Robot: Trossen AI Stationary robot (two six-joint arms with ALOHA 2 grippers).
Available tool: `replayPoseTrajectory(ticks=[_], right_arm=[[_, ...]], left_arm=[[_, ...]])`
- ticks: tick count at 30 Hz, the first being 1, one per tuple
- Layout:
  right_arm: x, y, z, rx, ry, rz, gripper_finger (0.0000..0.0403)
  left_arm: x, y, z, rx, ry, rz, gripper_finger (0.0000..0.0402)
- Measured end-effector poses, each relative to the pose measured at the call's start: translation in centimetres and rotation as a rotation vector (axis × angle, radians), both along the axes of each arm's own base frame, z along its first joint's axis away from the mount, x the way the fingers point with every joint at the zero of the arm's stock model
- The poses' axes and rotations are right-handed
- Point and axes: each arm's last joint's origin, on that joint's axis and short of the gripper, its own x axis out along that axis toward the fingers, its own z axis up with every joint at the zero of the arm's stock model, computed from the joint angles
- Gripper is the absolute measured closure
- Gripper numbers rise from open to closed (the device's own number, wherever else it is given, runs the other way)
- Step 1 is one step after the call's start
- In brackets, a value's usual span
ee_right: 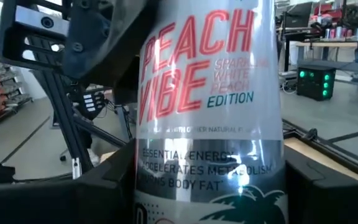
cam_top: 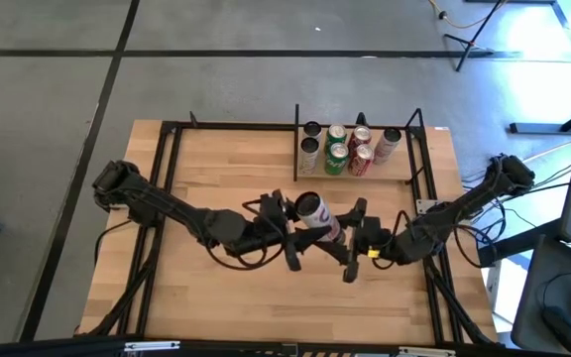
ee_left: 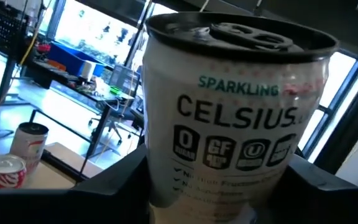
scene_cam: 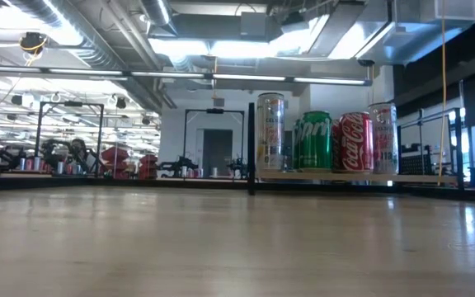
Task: Place canned beverage on shelf
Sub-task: Put the white-pink soda can on the shelf aligned with the other white-pink soda can
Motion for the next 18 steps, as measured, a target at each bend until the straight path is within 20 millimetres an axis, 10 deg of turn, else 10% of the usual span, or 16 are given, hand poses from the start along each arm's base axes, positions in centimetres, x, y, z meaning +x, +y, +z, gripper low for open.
replayPoseTrajectory(ticks=[8,18], right_arm=[[-3.0,-0.2,1.8,-0.001,0.059,0.085,0.0020],[-4.1,-1.3,6.0,0.029,0.038,0.098,0.0105]], left_arm=[[-2.4,0.6,1.7,0.150,0.153,-0.077,0.0190],[-2.5,1.4,-1.1,0.181,0.455,-0.408,0.0190]])
